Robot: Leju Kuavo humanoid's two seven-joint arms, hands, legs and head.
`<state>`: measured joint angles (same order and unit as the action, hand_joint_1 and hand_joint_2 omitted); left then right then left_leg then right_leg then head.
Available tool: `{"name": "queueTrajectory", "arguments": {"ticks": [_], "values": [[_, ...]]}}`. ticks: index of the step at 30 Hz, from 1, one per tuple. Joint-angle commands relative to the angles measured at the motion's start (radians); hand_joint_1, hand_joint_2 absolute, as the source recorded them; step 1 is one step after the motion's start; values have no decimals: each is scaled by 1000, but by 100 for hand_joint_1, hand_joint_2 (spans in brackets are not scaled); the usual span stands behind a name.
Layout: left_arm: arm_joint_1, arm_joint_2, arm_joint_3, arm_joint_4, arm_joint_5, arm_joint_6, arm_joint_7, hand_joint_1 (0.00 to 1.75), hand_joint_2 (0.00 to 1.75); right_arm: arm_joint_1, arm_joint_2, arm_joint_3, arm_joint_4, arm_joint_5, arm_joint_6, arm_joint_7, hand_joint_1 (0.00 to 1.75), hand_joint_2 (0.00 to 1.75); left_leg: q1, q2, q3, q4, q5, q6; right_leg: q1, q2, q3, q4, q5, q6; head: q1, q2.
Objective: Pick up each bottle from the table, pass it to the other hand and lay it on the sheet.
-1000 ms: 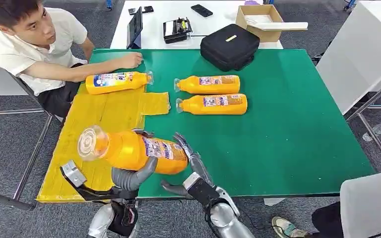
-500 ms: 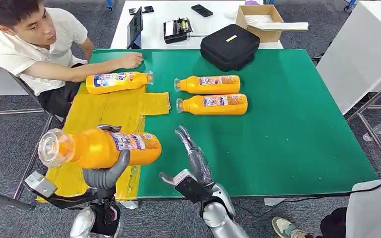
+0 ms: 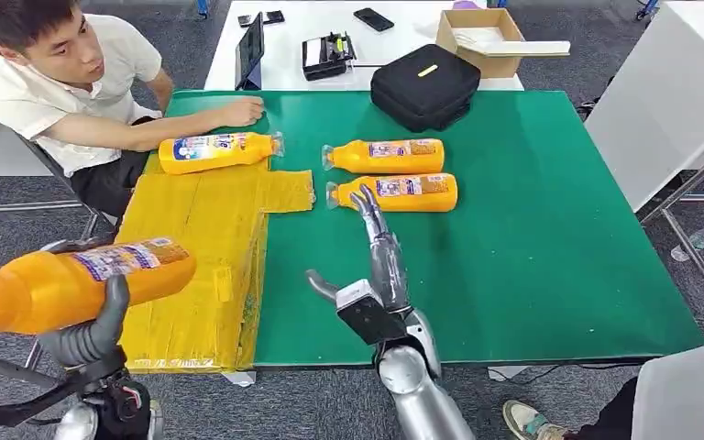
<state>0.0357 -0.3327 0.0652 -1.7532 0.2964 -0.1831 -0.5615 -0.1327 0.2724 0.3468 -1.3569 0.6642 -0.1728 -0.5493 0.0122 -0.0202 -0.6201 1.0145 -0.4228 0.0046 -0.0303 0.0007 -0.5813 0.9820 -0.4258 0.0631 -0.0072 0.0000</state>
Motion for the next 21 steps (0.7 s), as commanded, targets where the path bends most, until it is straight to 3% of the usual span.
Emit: {"name": "queueTrajectory", "arguments": {"ticks": [1,18,21], "values": [[-26,-16,97,-9,6,1,1,175,175,-41,-20,-10,-10,3,15,6,0,175,0,3,3,0,-1,1,1,1,3,0,-1,-3,0,0],[-22,-16,63,28,-47,19,-1,175,175,6,-29,-32,-19,-15,16,-6,0,175,0,0,1,0,0,0,1,-1,2,-1,0,-2,0,0],[-54,-16,30,102,-36,11,64,175,175,47,-32,-56,-47,-26,13,-14,0,175,0,-1,2,-1,0,0,1,-2,2,-1,-1,-2,0,0]]}}
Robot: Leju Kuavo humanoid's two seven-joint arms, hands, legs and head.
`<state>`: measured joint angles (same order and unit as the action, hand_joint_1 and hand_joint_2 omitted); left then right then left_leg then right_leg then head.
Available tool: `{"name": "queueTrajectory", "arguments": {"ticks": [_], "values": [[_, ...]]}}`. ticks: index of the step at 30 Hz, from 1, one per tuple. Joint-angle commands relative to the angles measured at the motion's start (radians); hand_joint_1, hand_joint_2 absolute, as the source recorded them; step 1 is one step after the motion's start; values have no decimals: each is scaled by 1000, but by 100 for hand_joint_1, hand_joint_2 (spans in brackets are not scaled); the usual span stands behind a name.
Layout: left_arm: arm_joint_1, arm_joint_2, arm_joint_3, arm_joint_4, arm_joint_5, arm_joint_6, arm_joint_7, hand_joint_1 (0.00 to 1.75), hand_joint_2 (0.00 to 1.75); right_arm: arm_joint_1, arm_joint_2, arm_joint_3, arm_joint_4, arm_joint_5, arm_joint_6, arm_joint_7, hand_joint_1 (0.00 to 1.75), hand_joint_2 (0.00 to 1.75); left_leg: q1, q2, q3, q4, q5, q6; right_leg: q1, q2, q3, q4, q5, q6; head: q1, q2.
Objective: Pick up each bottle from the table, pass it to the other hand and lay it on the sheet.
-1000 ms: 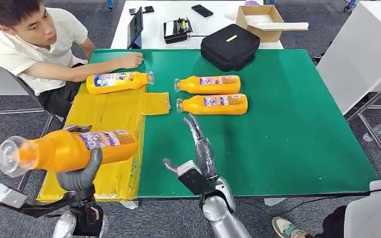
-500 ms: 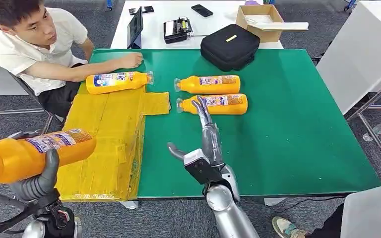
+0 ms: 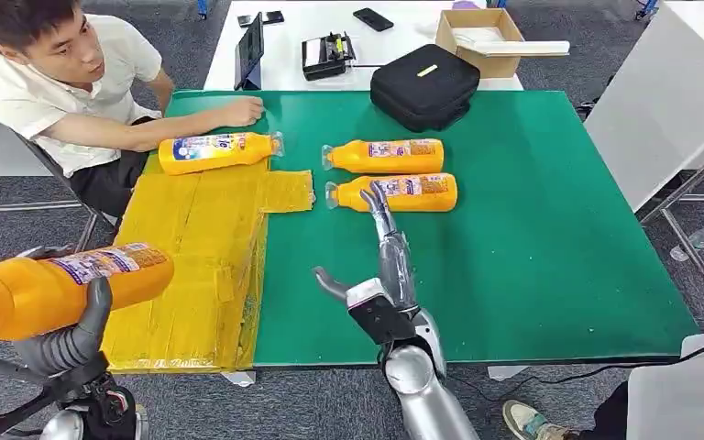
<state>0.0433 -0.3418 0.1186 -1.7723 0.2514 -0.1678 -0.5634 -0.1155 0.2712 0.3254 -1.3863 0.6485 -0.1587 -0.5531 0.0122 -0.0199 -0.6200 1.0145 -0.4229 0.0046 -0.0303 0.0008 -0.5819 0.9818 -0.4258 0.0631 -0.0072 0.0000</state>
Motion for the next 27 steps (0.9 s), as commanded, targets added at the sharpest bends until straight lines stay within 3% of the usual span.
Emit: {"name": "queueTrajectory", "arguments": {"ticks": [1,8,11,15,21,23,27], "values": [[-73,-7,-32,149,15,-12,84,175,175,41,-30,-38,-29,-11,-1,-11,0,175,1,-1,4,-1,-1,1,2,-3,5,-2,-1,-3,0,0],[-128,-5,-91,225,-83,5,78,175,175,96,-27,-64,-66,-27,-12,-34,0,175,1,-3,4,-1,0,1,2,-5,5,-2,-1,-4,0,0],[-199,-7,-154,310,-200,79,83,175,175,134,-15,-124,-141,-48,11,-37,0,175,1,-8,2,0,0,1,2,-10,5,-2,-2,-4,0,0],[-329,4,-259,452,-544,342,47,175,175,153,-28,-182,-176,-74,51,-53,0,175,1,-9,-1,1,1,1,1,-11,2,-1,-1,-2,0,0],[-330,76,-273,582,-1079,608,133,175,175,116,-37,-148,-98,-75,86,-66,0,175,0,-2,3,-1,0,1,1,-3,4,-2,0,-3,0,0],[-341,102,-284,646,-1304,709,214,175,175,107,-41,-137,-94,-79,87,-67,0,175,0,0,5,-2,0,0,1,-2,6,-3,0,-3,0,0],[-345,105,-278,661,-1367,733,238,175,175,106,-42,-134,-92,-81,87,-66,0,175,0,0,4,-1,0,0,1,-1,4,-2,0,-2,0,0]]}}
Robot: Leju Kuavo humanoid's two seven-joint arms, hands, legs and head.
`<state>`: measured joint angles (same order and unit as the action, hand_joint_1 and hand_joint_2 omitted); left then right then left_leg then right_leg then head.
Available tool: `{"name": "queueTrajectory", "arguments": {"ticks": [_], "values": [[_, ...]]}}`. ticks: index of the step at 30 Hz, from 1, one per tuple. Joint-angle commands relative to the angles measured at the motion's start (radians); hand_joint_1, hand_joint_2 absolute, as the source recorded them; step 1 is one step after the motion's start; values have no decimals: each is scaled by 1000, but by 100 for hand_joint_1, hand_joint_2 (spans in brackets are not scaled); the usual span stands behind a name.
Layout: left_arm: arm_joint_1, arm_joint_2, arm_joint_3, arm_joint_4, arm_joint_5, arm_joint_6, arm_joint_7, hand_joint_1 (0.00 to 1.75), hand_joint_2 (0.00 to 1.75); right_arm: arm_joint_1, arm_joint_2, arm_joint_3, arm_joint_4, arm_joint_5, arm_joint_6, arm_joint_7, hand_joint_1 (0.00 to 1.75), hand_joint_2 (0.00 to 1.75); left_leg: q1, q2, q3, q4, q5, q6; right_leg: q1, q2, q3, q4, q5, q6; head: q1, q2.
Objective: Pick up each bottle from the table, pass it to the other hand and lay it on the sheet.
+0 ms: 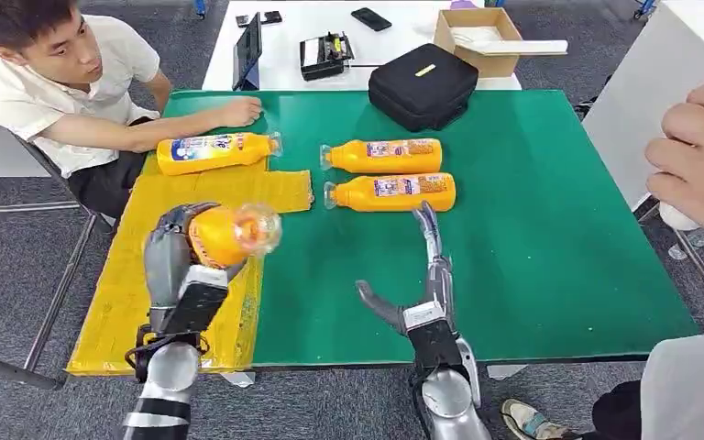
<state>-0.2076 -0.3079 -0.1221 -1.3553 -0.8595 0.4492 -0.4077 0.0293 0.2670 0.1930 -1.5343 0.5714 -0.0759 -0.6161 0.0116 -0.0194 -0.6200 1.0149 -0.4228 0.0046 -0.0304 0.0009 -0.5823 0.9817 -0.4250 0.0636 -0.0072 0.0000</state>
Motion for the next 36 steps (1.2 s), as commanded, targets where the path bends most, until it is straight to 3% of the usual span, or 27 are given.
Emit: {"name": "queueTrajectory", "arguments": {"ticks": [1,12,17,18,21,26,27,28,29,30,31,33,35,36], "values": [[-95,68,-39,244,-259,116,84,175,175,-37,-39,-2,57,-4,4,-3,0,175,0,0,3,-1,0,0,0,-1,4,-1,0,-2,0,0],[-97,66,-40,244,-262,116,87,175,175,-37,-39,-2,57,-5,4,-3,0,175,1,2,3,-1,-1,0,1,0,4,-2,-1,-4,0,0],[-119,81,-46,279,-462,118,208,175,175,-25,-24,-14,40,-8,14,3,0,175,1,1,2,-1,0,0,1,0,3,-1,-1,-3,0,0],[-132,85,-52,312,-510,70,253,159,175,-21,-24,-25,41,-10,13,3,0,175,1,0,2,-1,0,0,1,0,3,-1,-1,-3,0,0],[-165,92,-69,422,-580,1,305,147,175,-21,-24,-45,46,-21,24,-5,0,175,0,-1,2,-1,0,0,0,-1,3,-1,-1,-2,0,0],[-219,92,-49,582,-565,-76,328,147,175,-34,-20,-60,75,-26,37,-25,0,175,1,0,5,-2,0,0,2,-1,7,-3,-1,-4,0,0],[-235,97,-51,618,-571,-84,332,140,175,-40,-20,-63,86,-28,38,-30,0,175,1,1,5,-2,0,0,1,0,6,-2,-1,-4,0,0],[-244,100,-49,639,-570,-93,335,119,175,-43,-20,-64,90,-29,40,-33,0,175,1,1,4,-1,0,0,1,0,4,-2,-1,-3,0,0],[-260,107,-54,670,-581,-103,338,61,175,-49,-20,-66,98,-31,40,-39,0,175,1,1,5,-2,-1,0,2,-1,6,-3,-1,-4,0,0],[-275,108,-49,705,-589,-91,354,40,175,-54,-18,-71,105,-34,40,-44,0,175,1,0,3,-1,0,0,1,-1,4,-1,0,-3,0,0],[-281,107,-47,717,-593,-96,360,49,175,-56,-18,-72,106,-35,40,-44,0,175,1,1,4,-2,0,0,2,0,6,-2,0,-4,0,0],[-297,102,-32,751,-589,-122,372,157,175,-62,-19,-75,117,-34,41,-46,0,175,1,1,5,-1,0,0,2,0,6,-2,-1,-4,0,0],[-307,103,-32,782,-602,-139,382,175,175,-67,-24,-75,124,-31,41,-51,0,175,1,2,4,-1,-1,0,1,1,5,-2,0,-3,0,0],[-307,103,-32,782,-602,-139,382,175,175,-67,-24,-75,124,-31,41,-51,0,175,1,2,5,-1,-1,0,2,1,6,-2,-1,-5,0,0]]}}
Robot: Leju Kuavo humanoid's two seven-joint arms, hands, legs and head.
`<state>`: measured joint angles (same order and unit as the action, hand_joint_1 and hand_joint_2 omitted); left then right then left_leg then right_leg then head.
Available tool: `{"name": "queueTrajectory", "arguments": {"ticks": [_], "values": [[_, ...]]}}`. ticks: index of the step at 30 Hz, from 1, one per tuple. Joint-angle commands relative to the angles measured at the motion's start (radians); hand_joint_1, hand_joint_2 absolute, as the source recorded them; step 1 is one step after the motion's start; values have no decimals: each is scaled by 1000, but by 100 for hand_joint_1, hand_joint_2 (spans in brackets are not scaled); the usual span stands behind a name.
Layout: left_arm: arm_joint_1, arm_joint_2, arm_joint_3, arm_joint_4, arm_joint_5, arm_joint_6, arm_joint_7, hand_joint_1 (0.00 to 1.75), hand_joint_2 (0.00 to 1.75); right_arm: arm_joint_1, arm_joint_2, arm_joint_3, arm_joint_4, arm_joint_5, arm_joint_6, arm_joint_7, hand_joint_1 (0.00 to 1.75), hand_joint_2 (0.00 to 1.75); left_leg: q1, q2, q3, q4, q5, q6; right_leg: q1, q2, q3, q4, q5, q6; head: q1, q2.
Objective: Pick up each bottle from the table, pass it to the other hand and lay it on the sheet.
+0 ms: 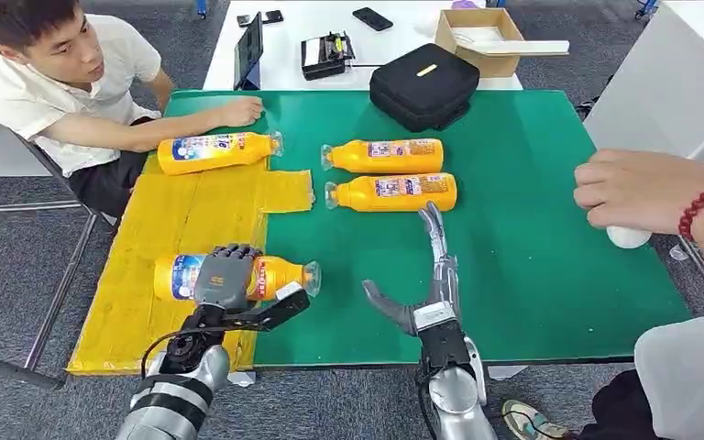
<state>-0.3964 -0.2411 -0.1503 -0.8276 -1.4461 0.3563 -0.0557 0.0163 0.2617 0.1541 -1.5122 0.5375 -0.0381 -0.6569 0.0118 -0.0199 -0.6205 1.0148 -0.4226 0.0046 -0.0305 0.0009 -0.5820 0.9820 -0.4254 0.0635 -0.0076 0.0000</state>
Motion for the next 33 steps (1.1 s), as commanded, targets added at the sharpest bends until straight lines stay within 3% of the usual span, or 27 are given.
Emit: {"name": "queueTrajectory", "arguments": {"ticks": [1,6,7,8,9,10,13,24,33], "values": [[-118,36,-3,255,-15,-46,30,175,175,-54,-19,-36,102,3,3,-10,0,175,1,1,3,-1,0,0,1,0,4,-1,0,-3,0,0],[-126,34,36,316,-8,-19,34,175,175,-50,-20,-62,93,-2,3,-13,0,175,0,1,4,-1,0,0,1,1,5,-2,0,-2,0,0],[-126,34,36,316,-8,-19,34,164,175,-50,-20,-62,93,-2,3,-13,0,175,1,3,6,-2,-1,1,1,2,7,-2,0,-3,0,0],[-122,34,42,321,-6,-20,37,145,175,-48,-20,-61,99,-2,6,-14,0,175,1,4,7,-1,-1,1,2,2,8,-3,0,-5,0,0],[-120,33,47,323,-3,-22,36,84,175,-48,-19,-62,105,-2,5,-14,0,175,0,2,4,-1,0,0,1,1,5,-2,1,-2,0,0],[-120,32,55,327,3,-25,35,38,175,-50,-19,-63,112,-2,5,-14,0,175,1,3,6,-1,-1,0,1,2,7,-2,1,-3,0,0],[-128,30,65,357,4,-77,35,0,175,-61,-20,-72,142,-3,4,-15,0,175,0,2,7,-2,0,0,1,2,8,-2,1,-3,0,0],[-153,29,83,427,14,-197,22,0,175,-91,-22,-85,196,-3,9,-35,0,175,0,3,16,-3,1,1,1,2,16,-3,2,-4,0,0],[-155,78,88,514,64,-369,-98,0,175,-140,-58,-21,271,-58,-40,-41,0,175,0,5,21,-4,1,1,1,5,21,-4,2,-4,0,0]]}}
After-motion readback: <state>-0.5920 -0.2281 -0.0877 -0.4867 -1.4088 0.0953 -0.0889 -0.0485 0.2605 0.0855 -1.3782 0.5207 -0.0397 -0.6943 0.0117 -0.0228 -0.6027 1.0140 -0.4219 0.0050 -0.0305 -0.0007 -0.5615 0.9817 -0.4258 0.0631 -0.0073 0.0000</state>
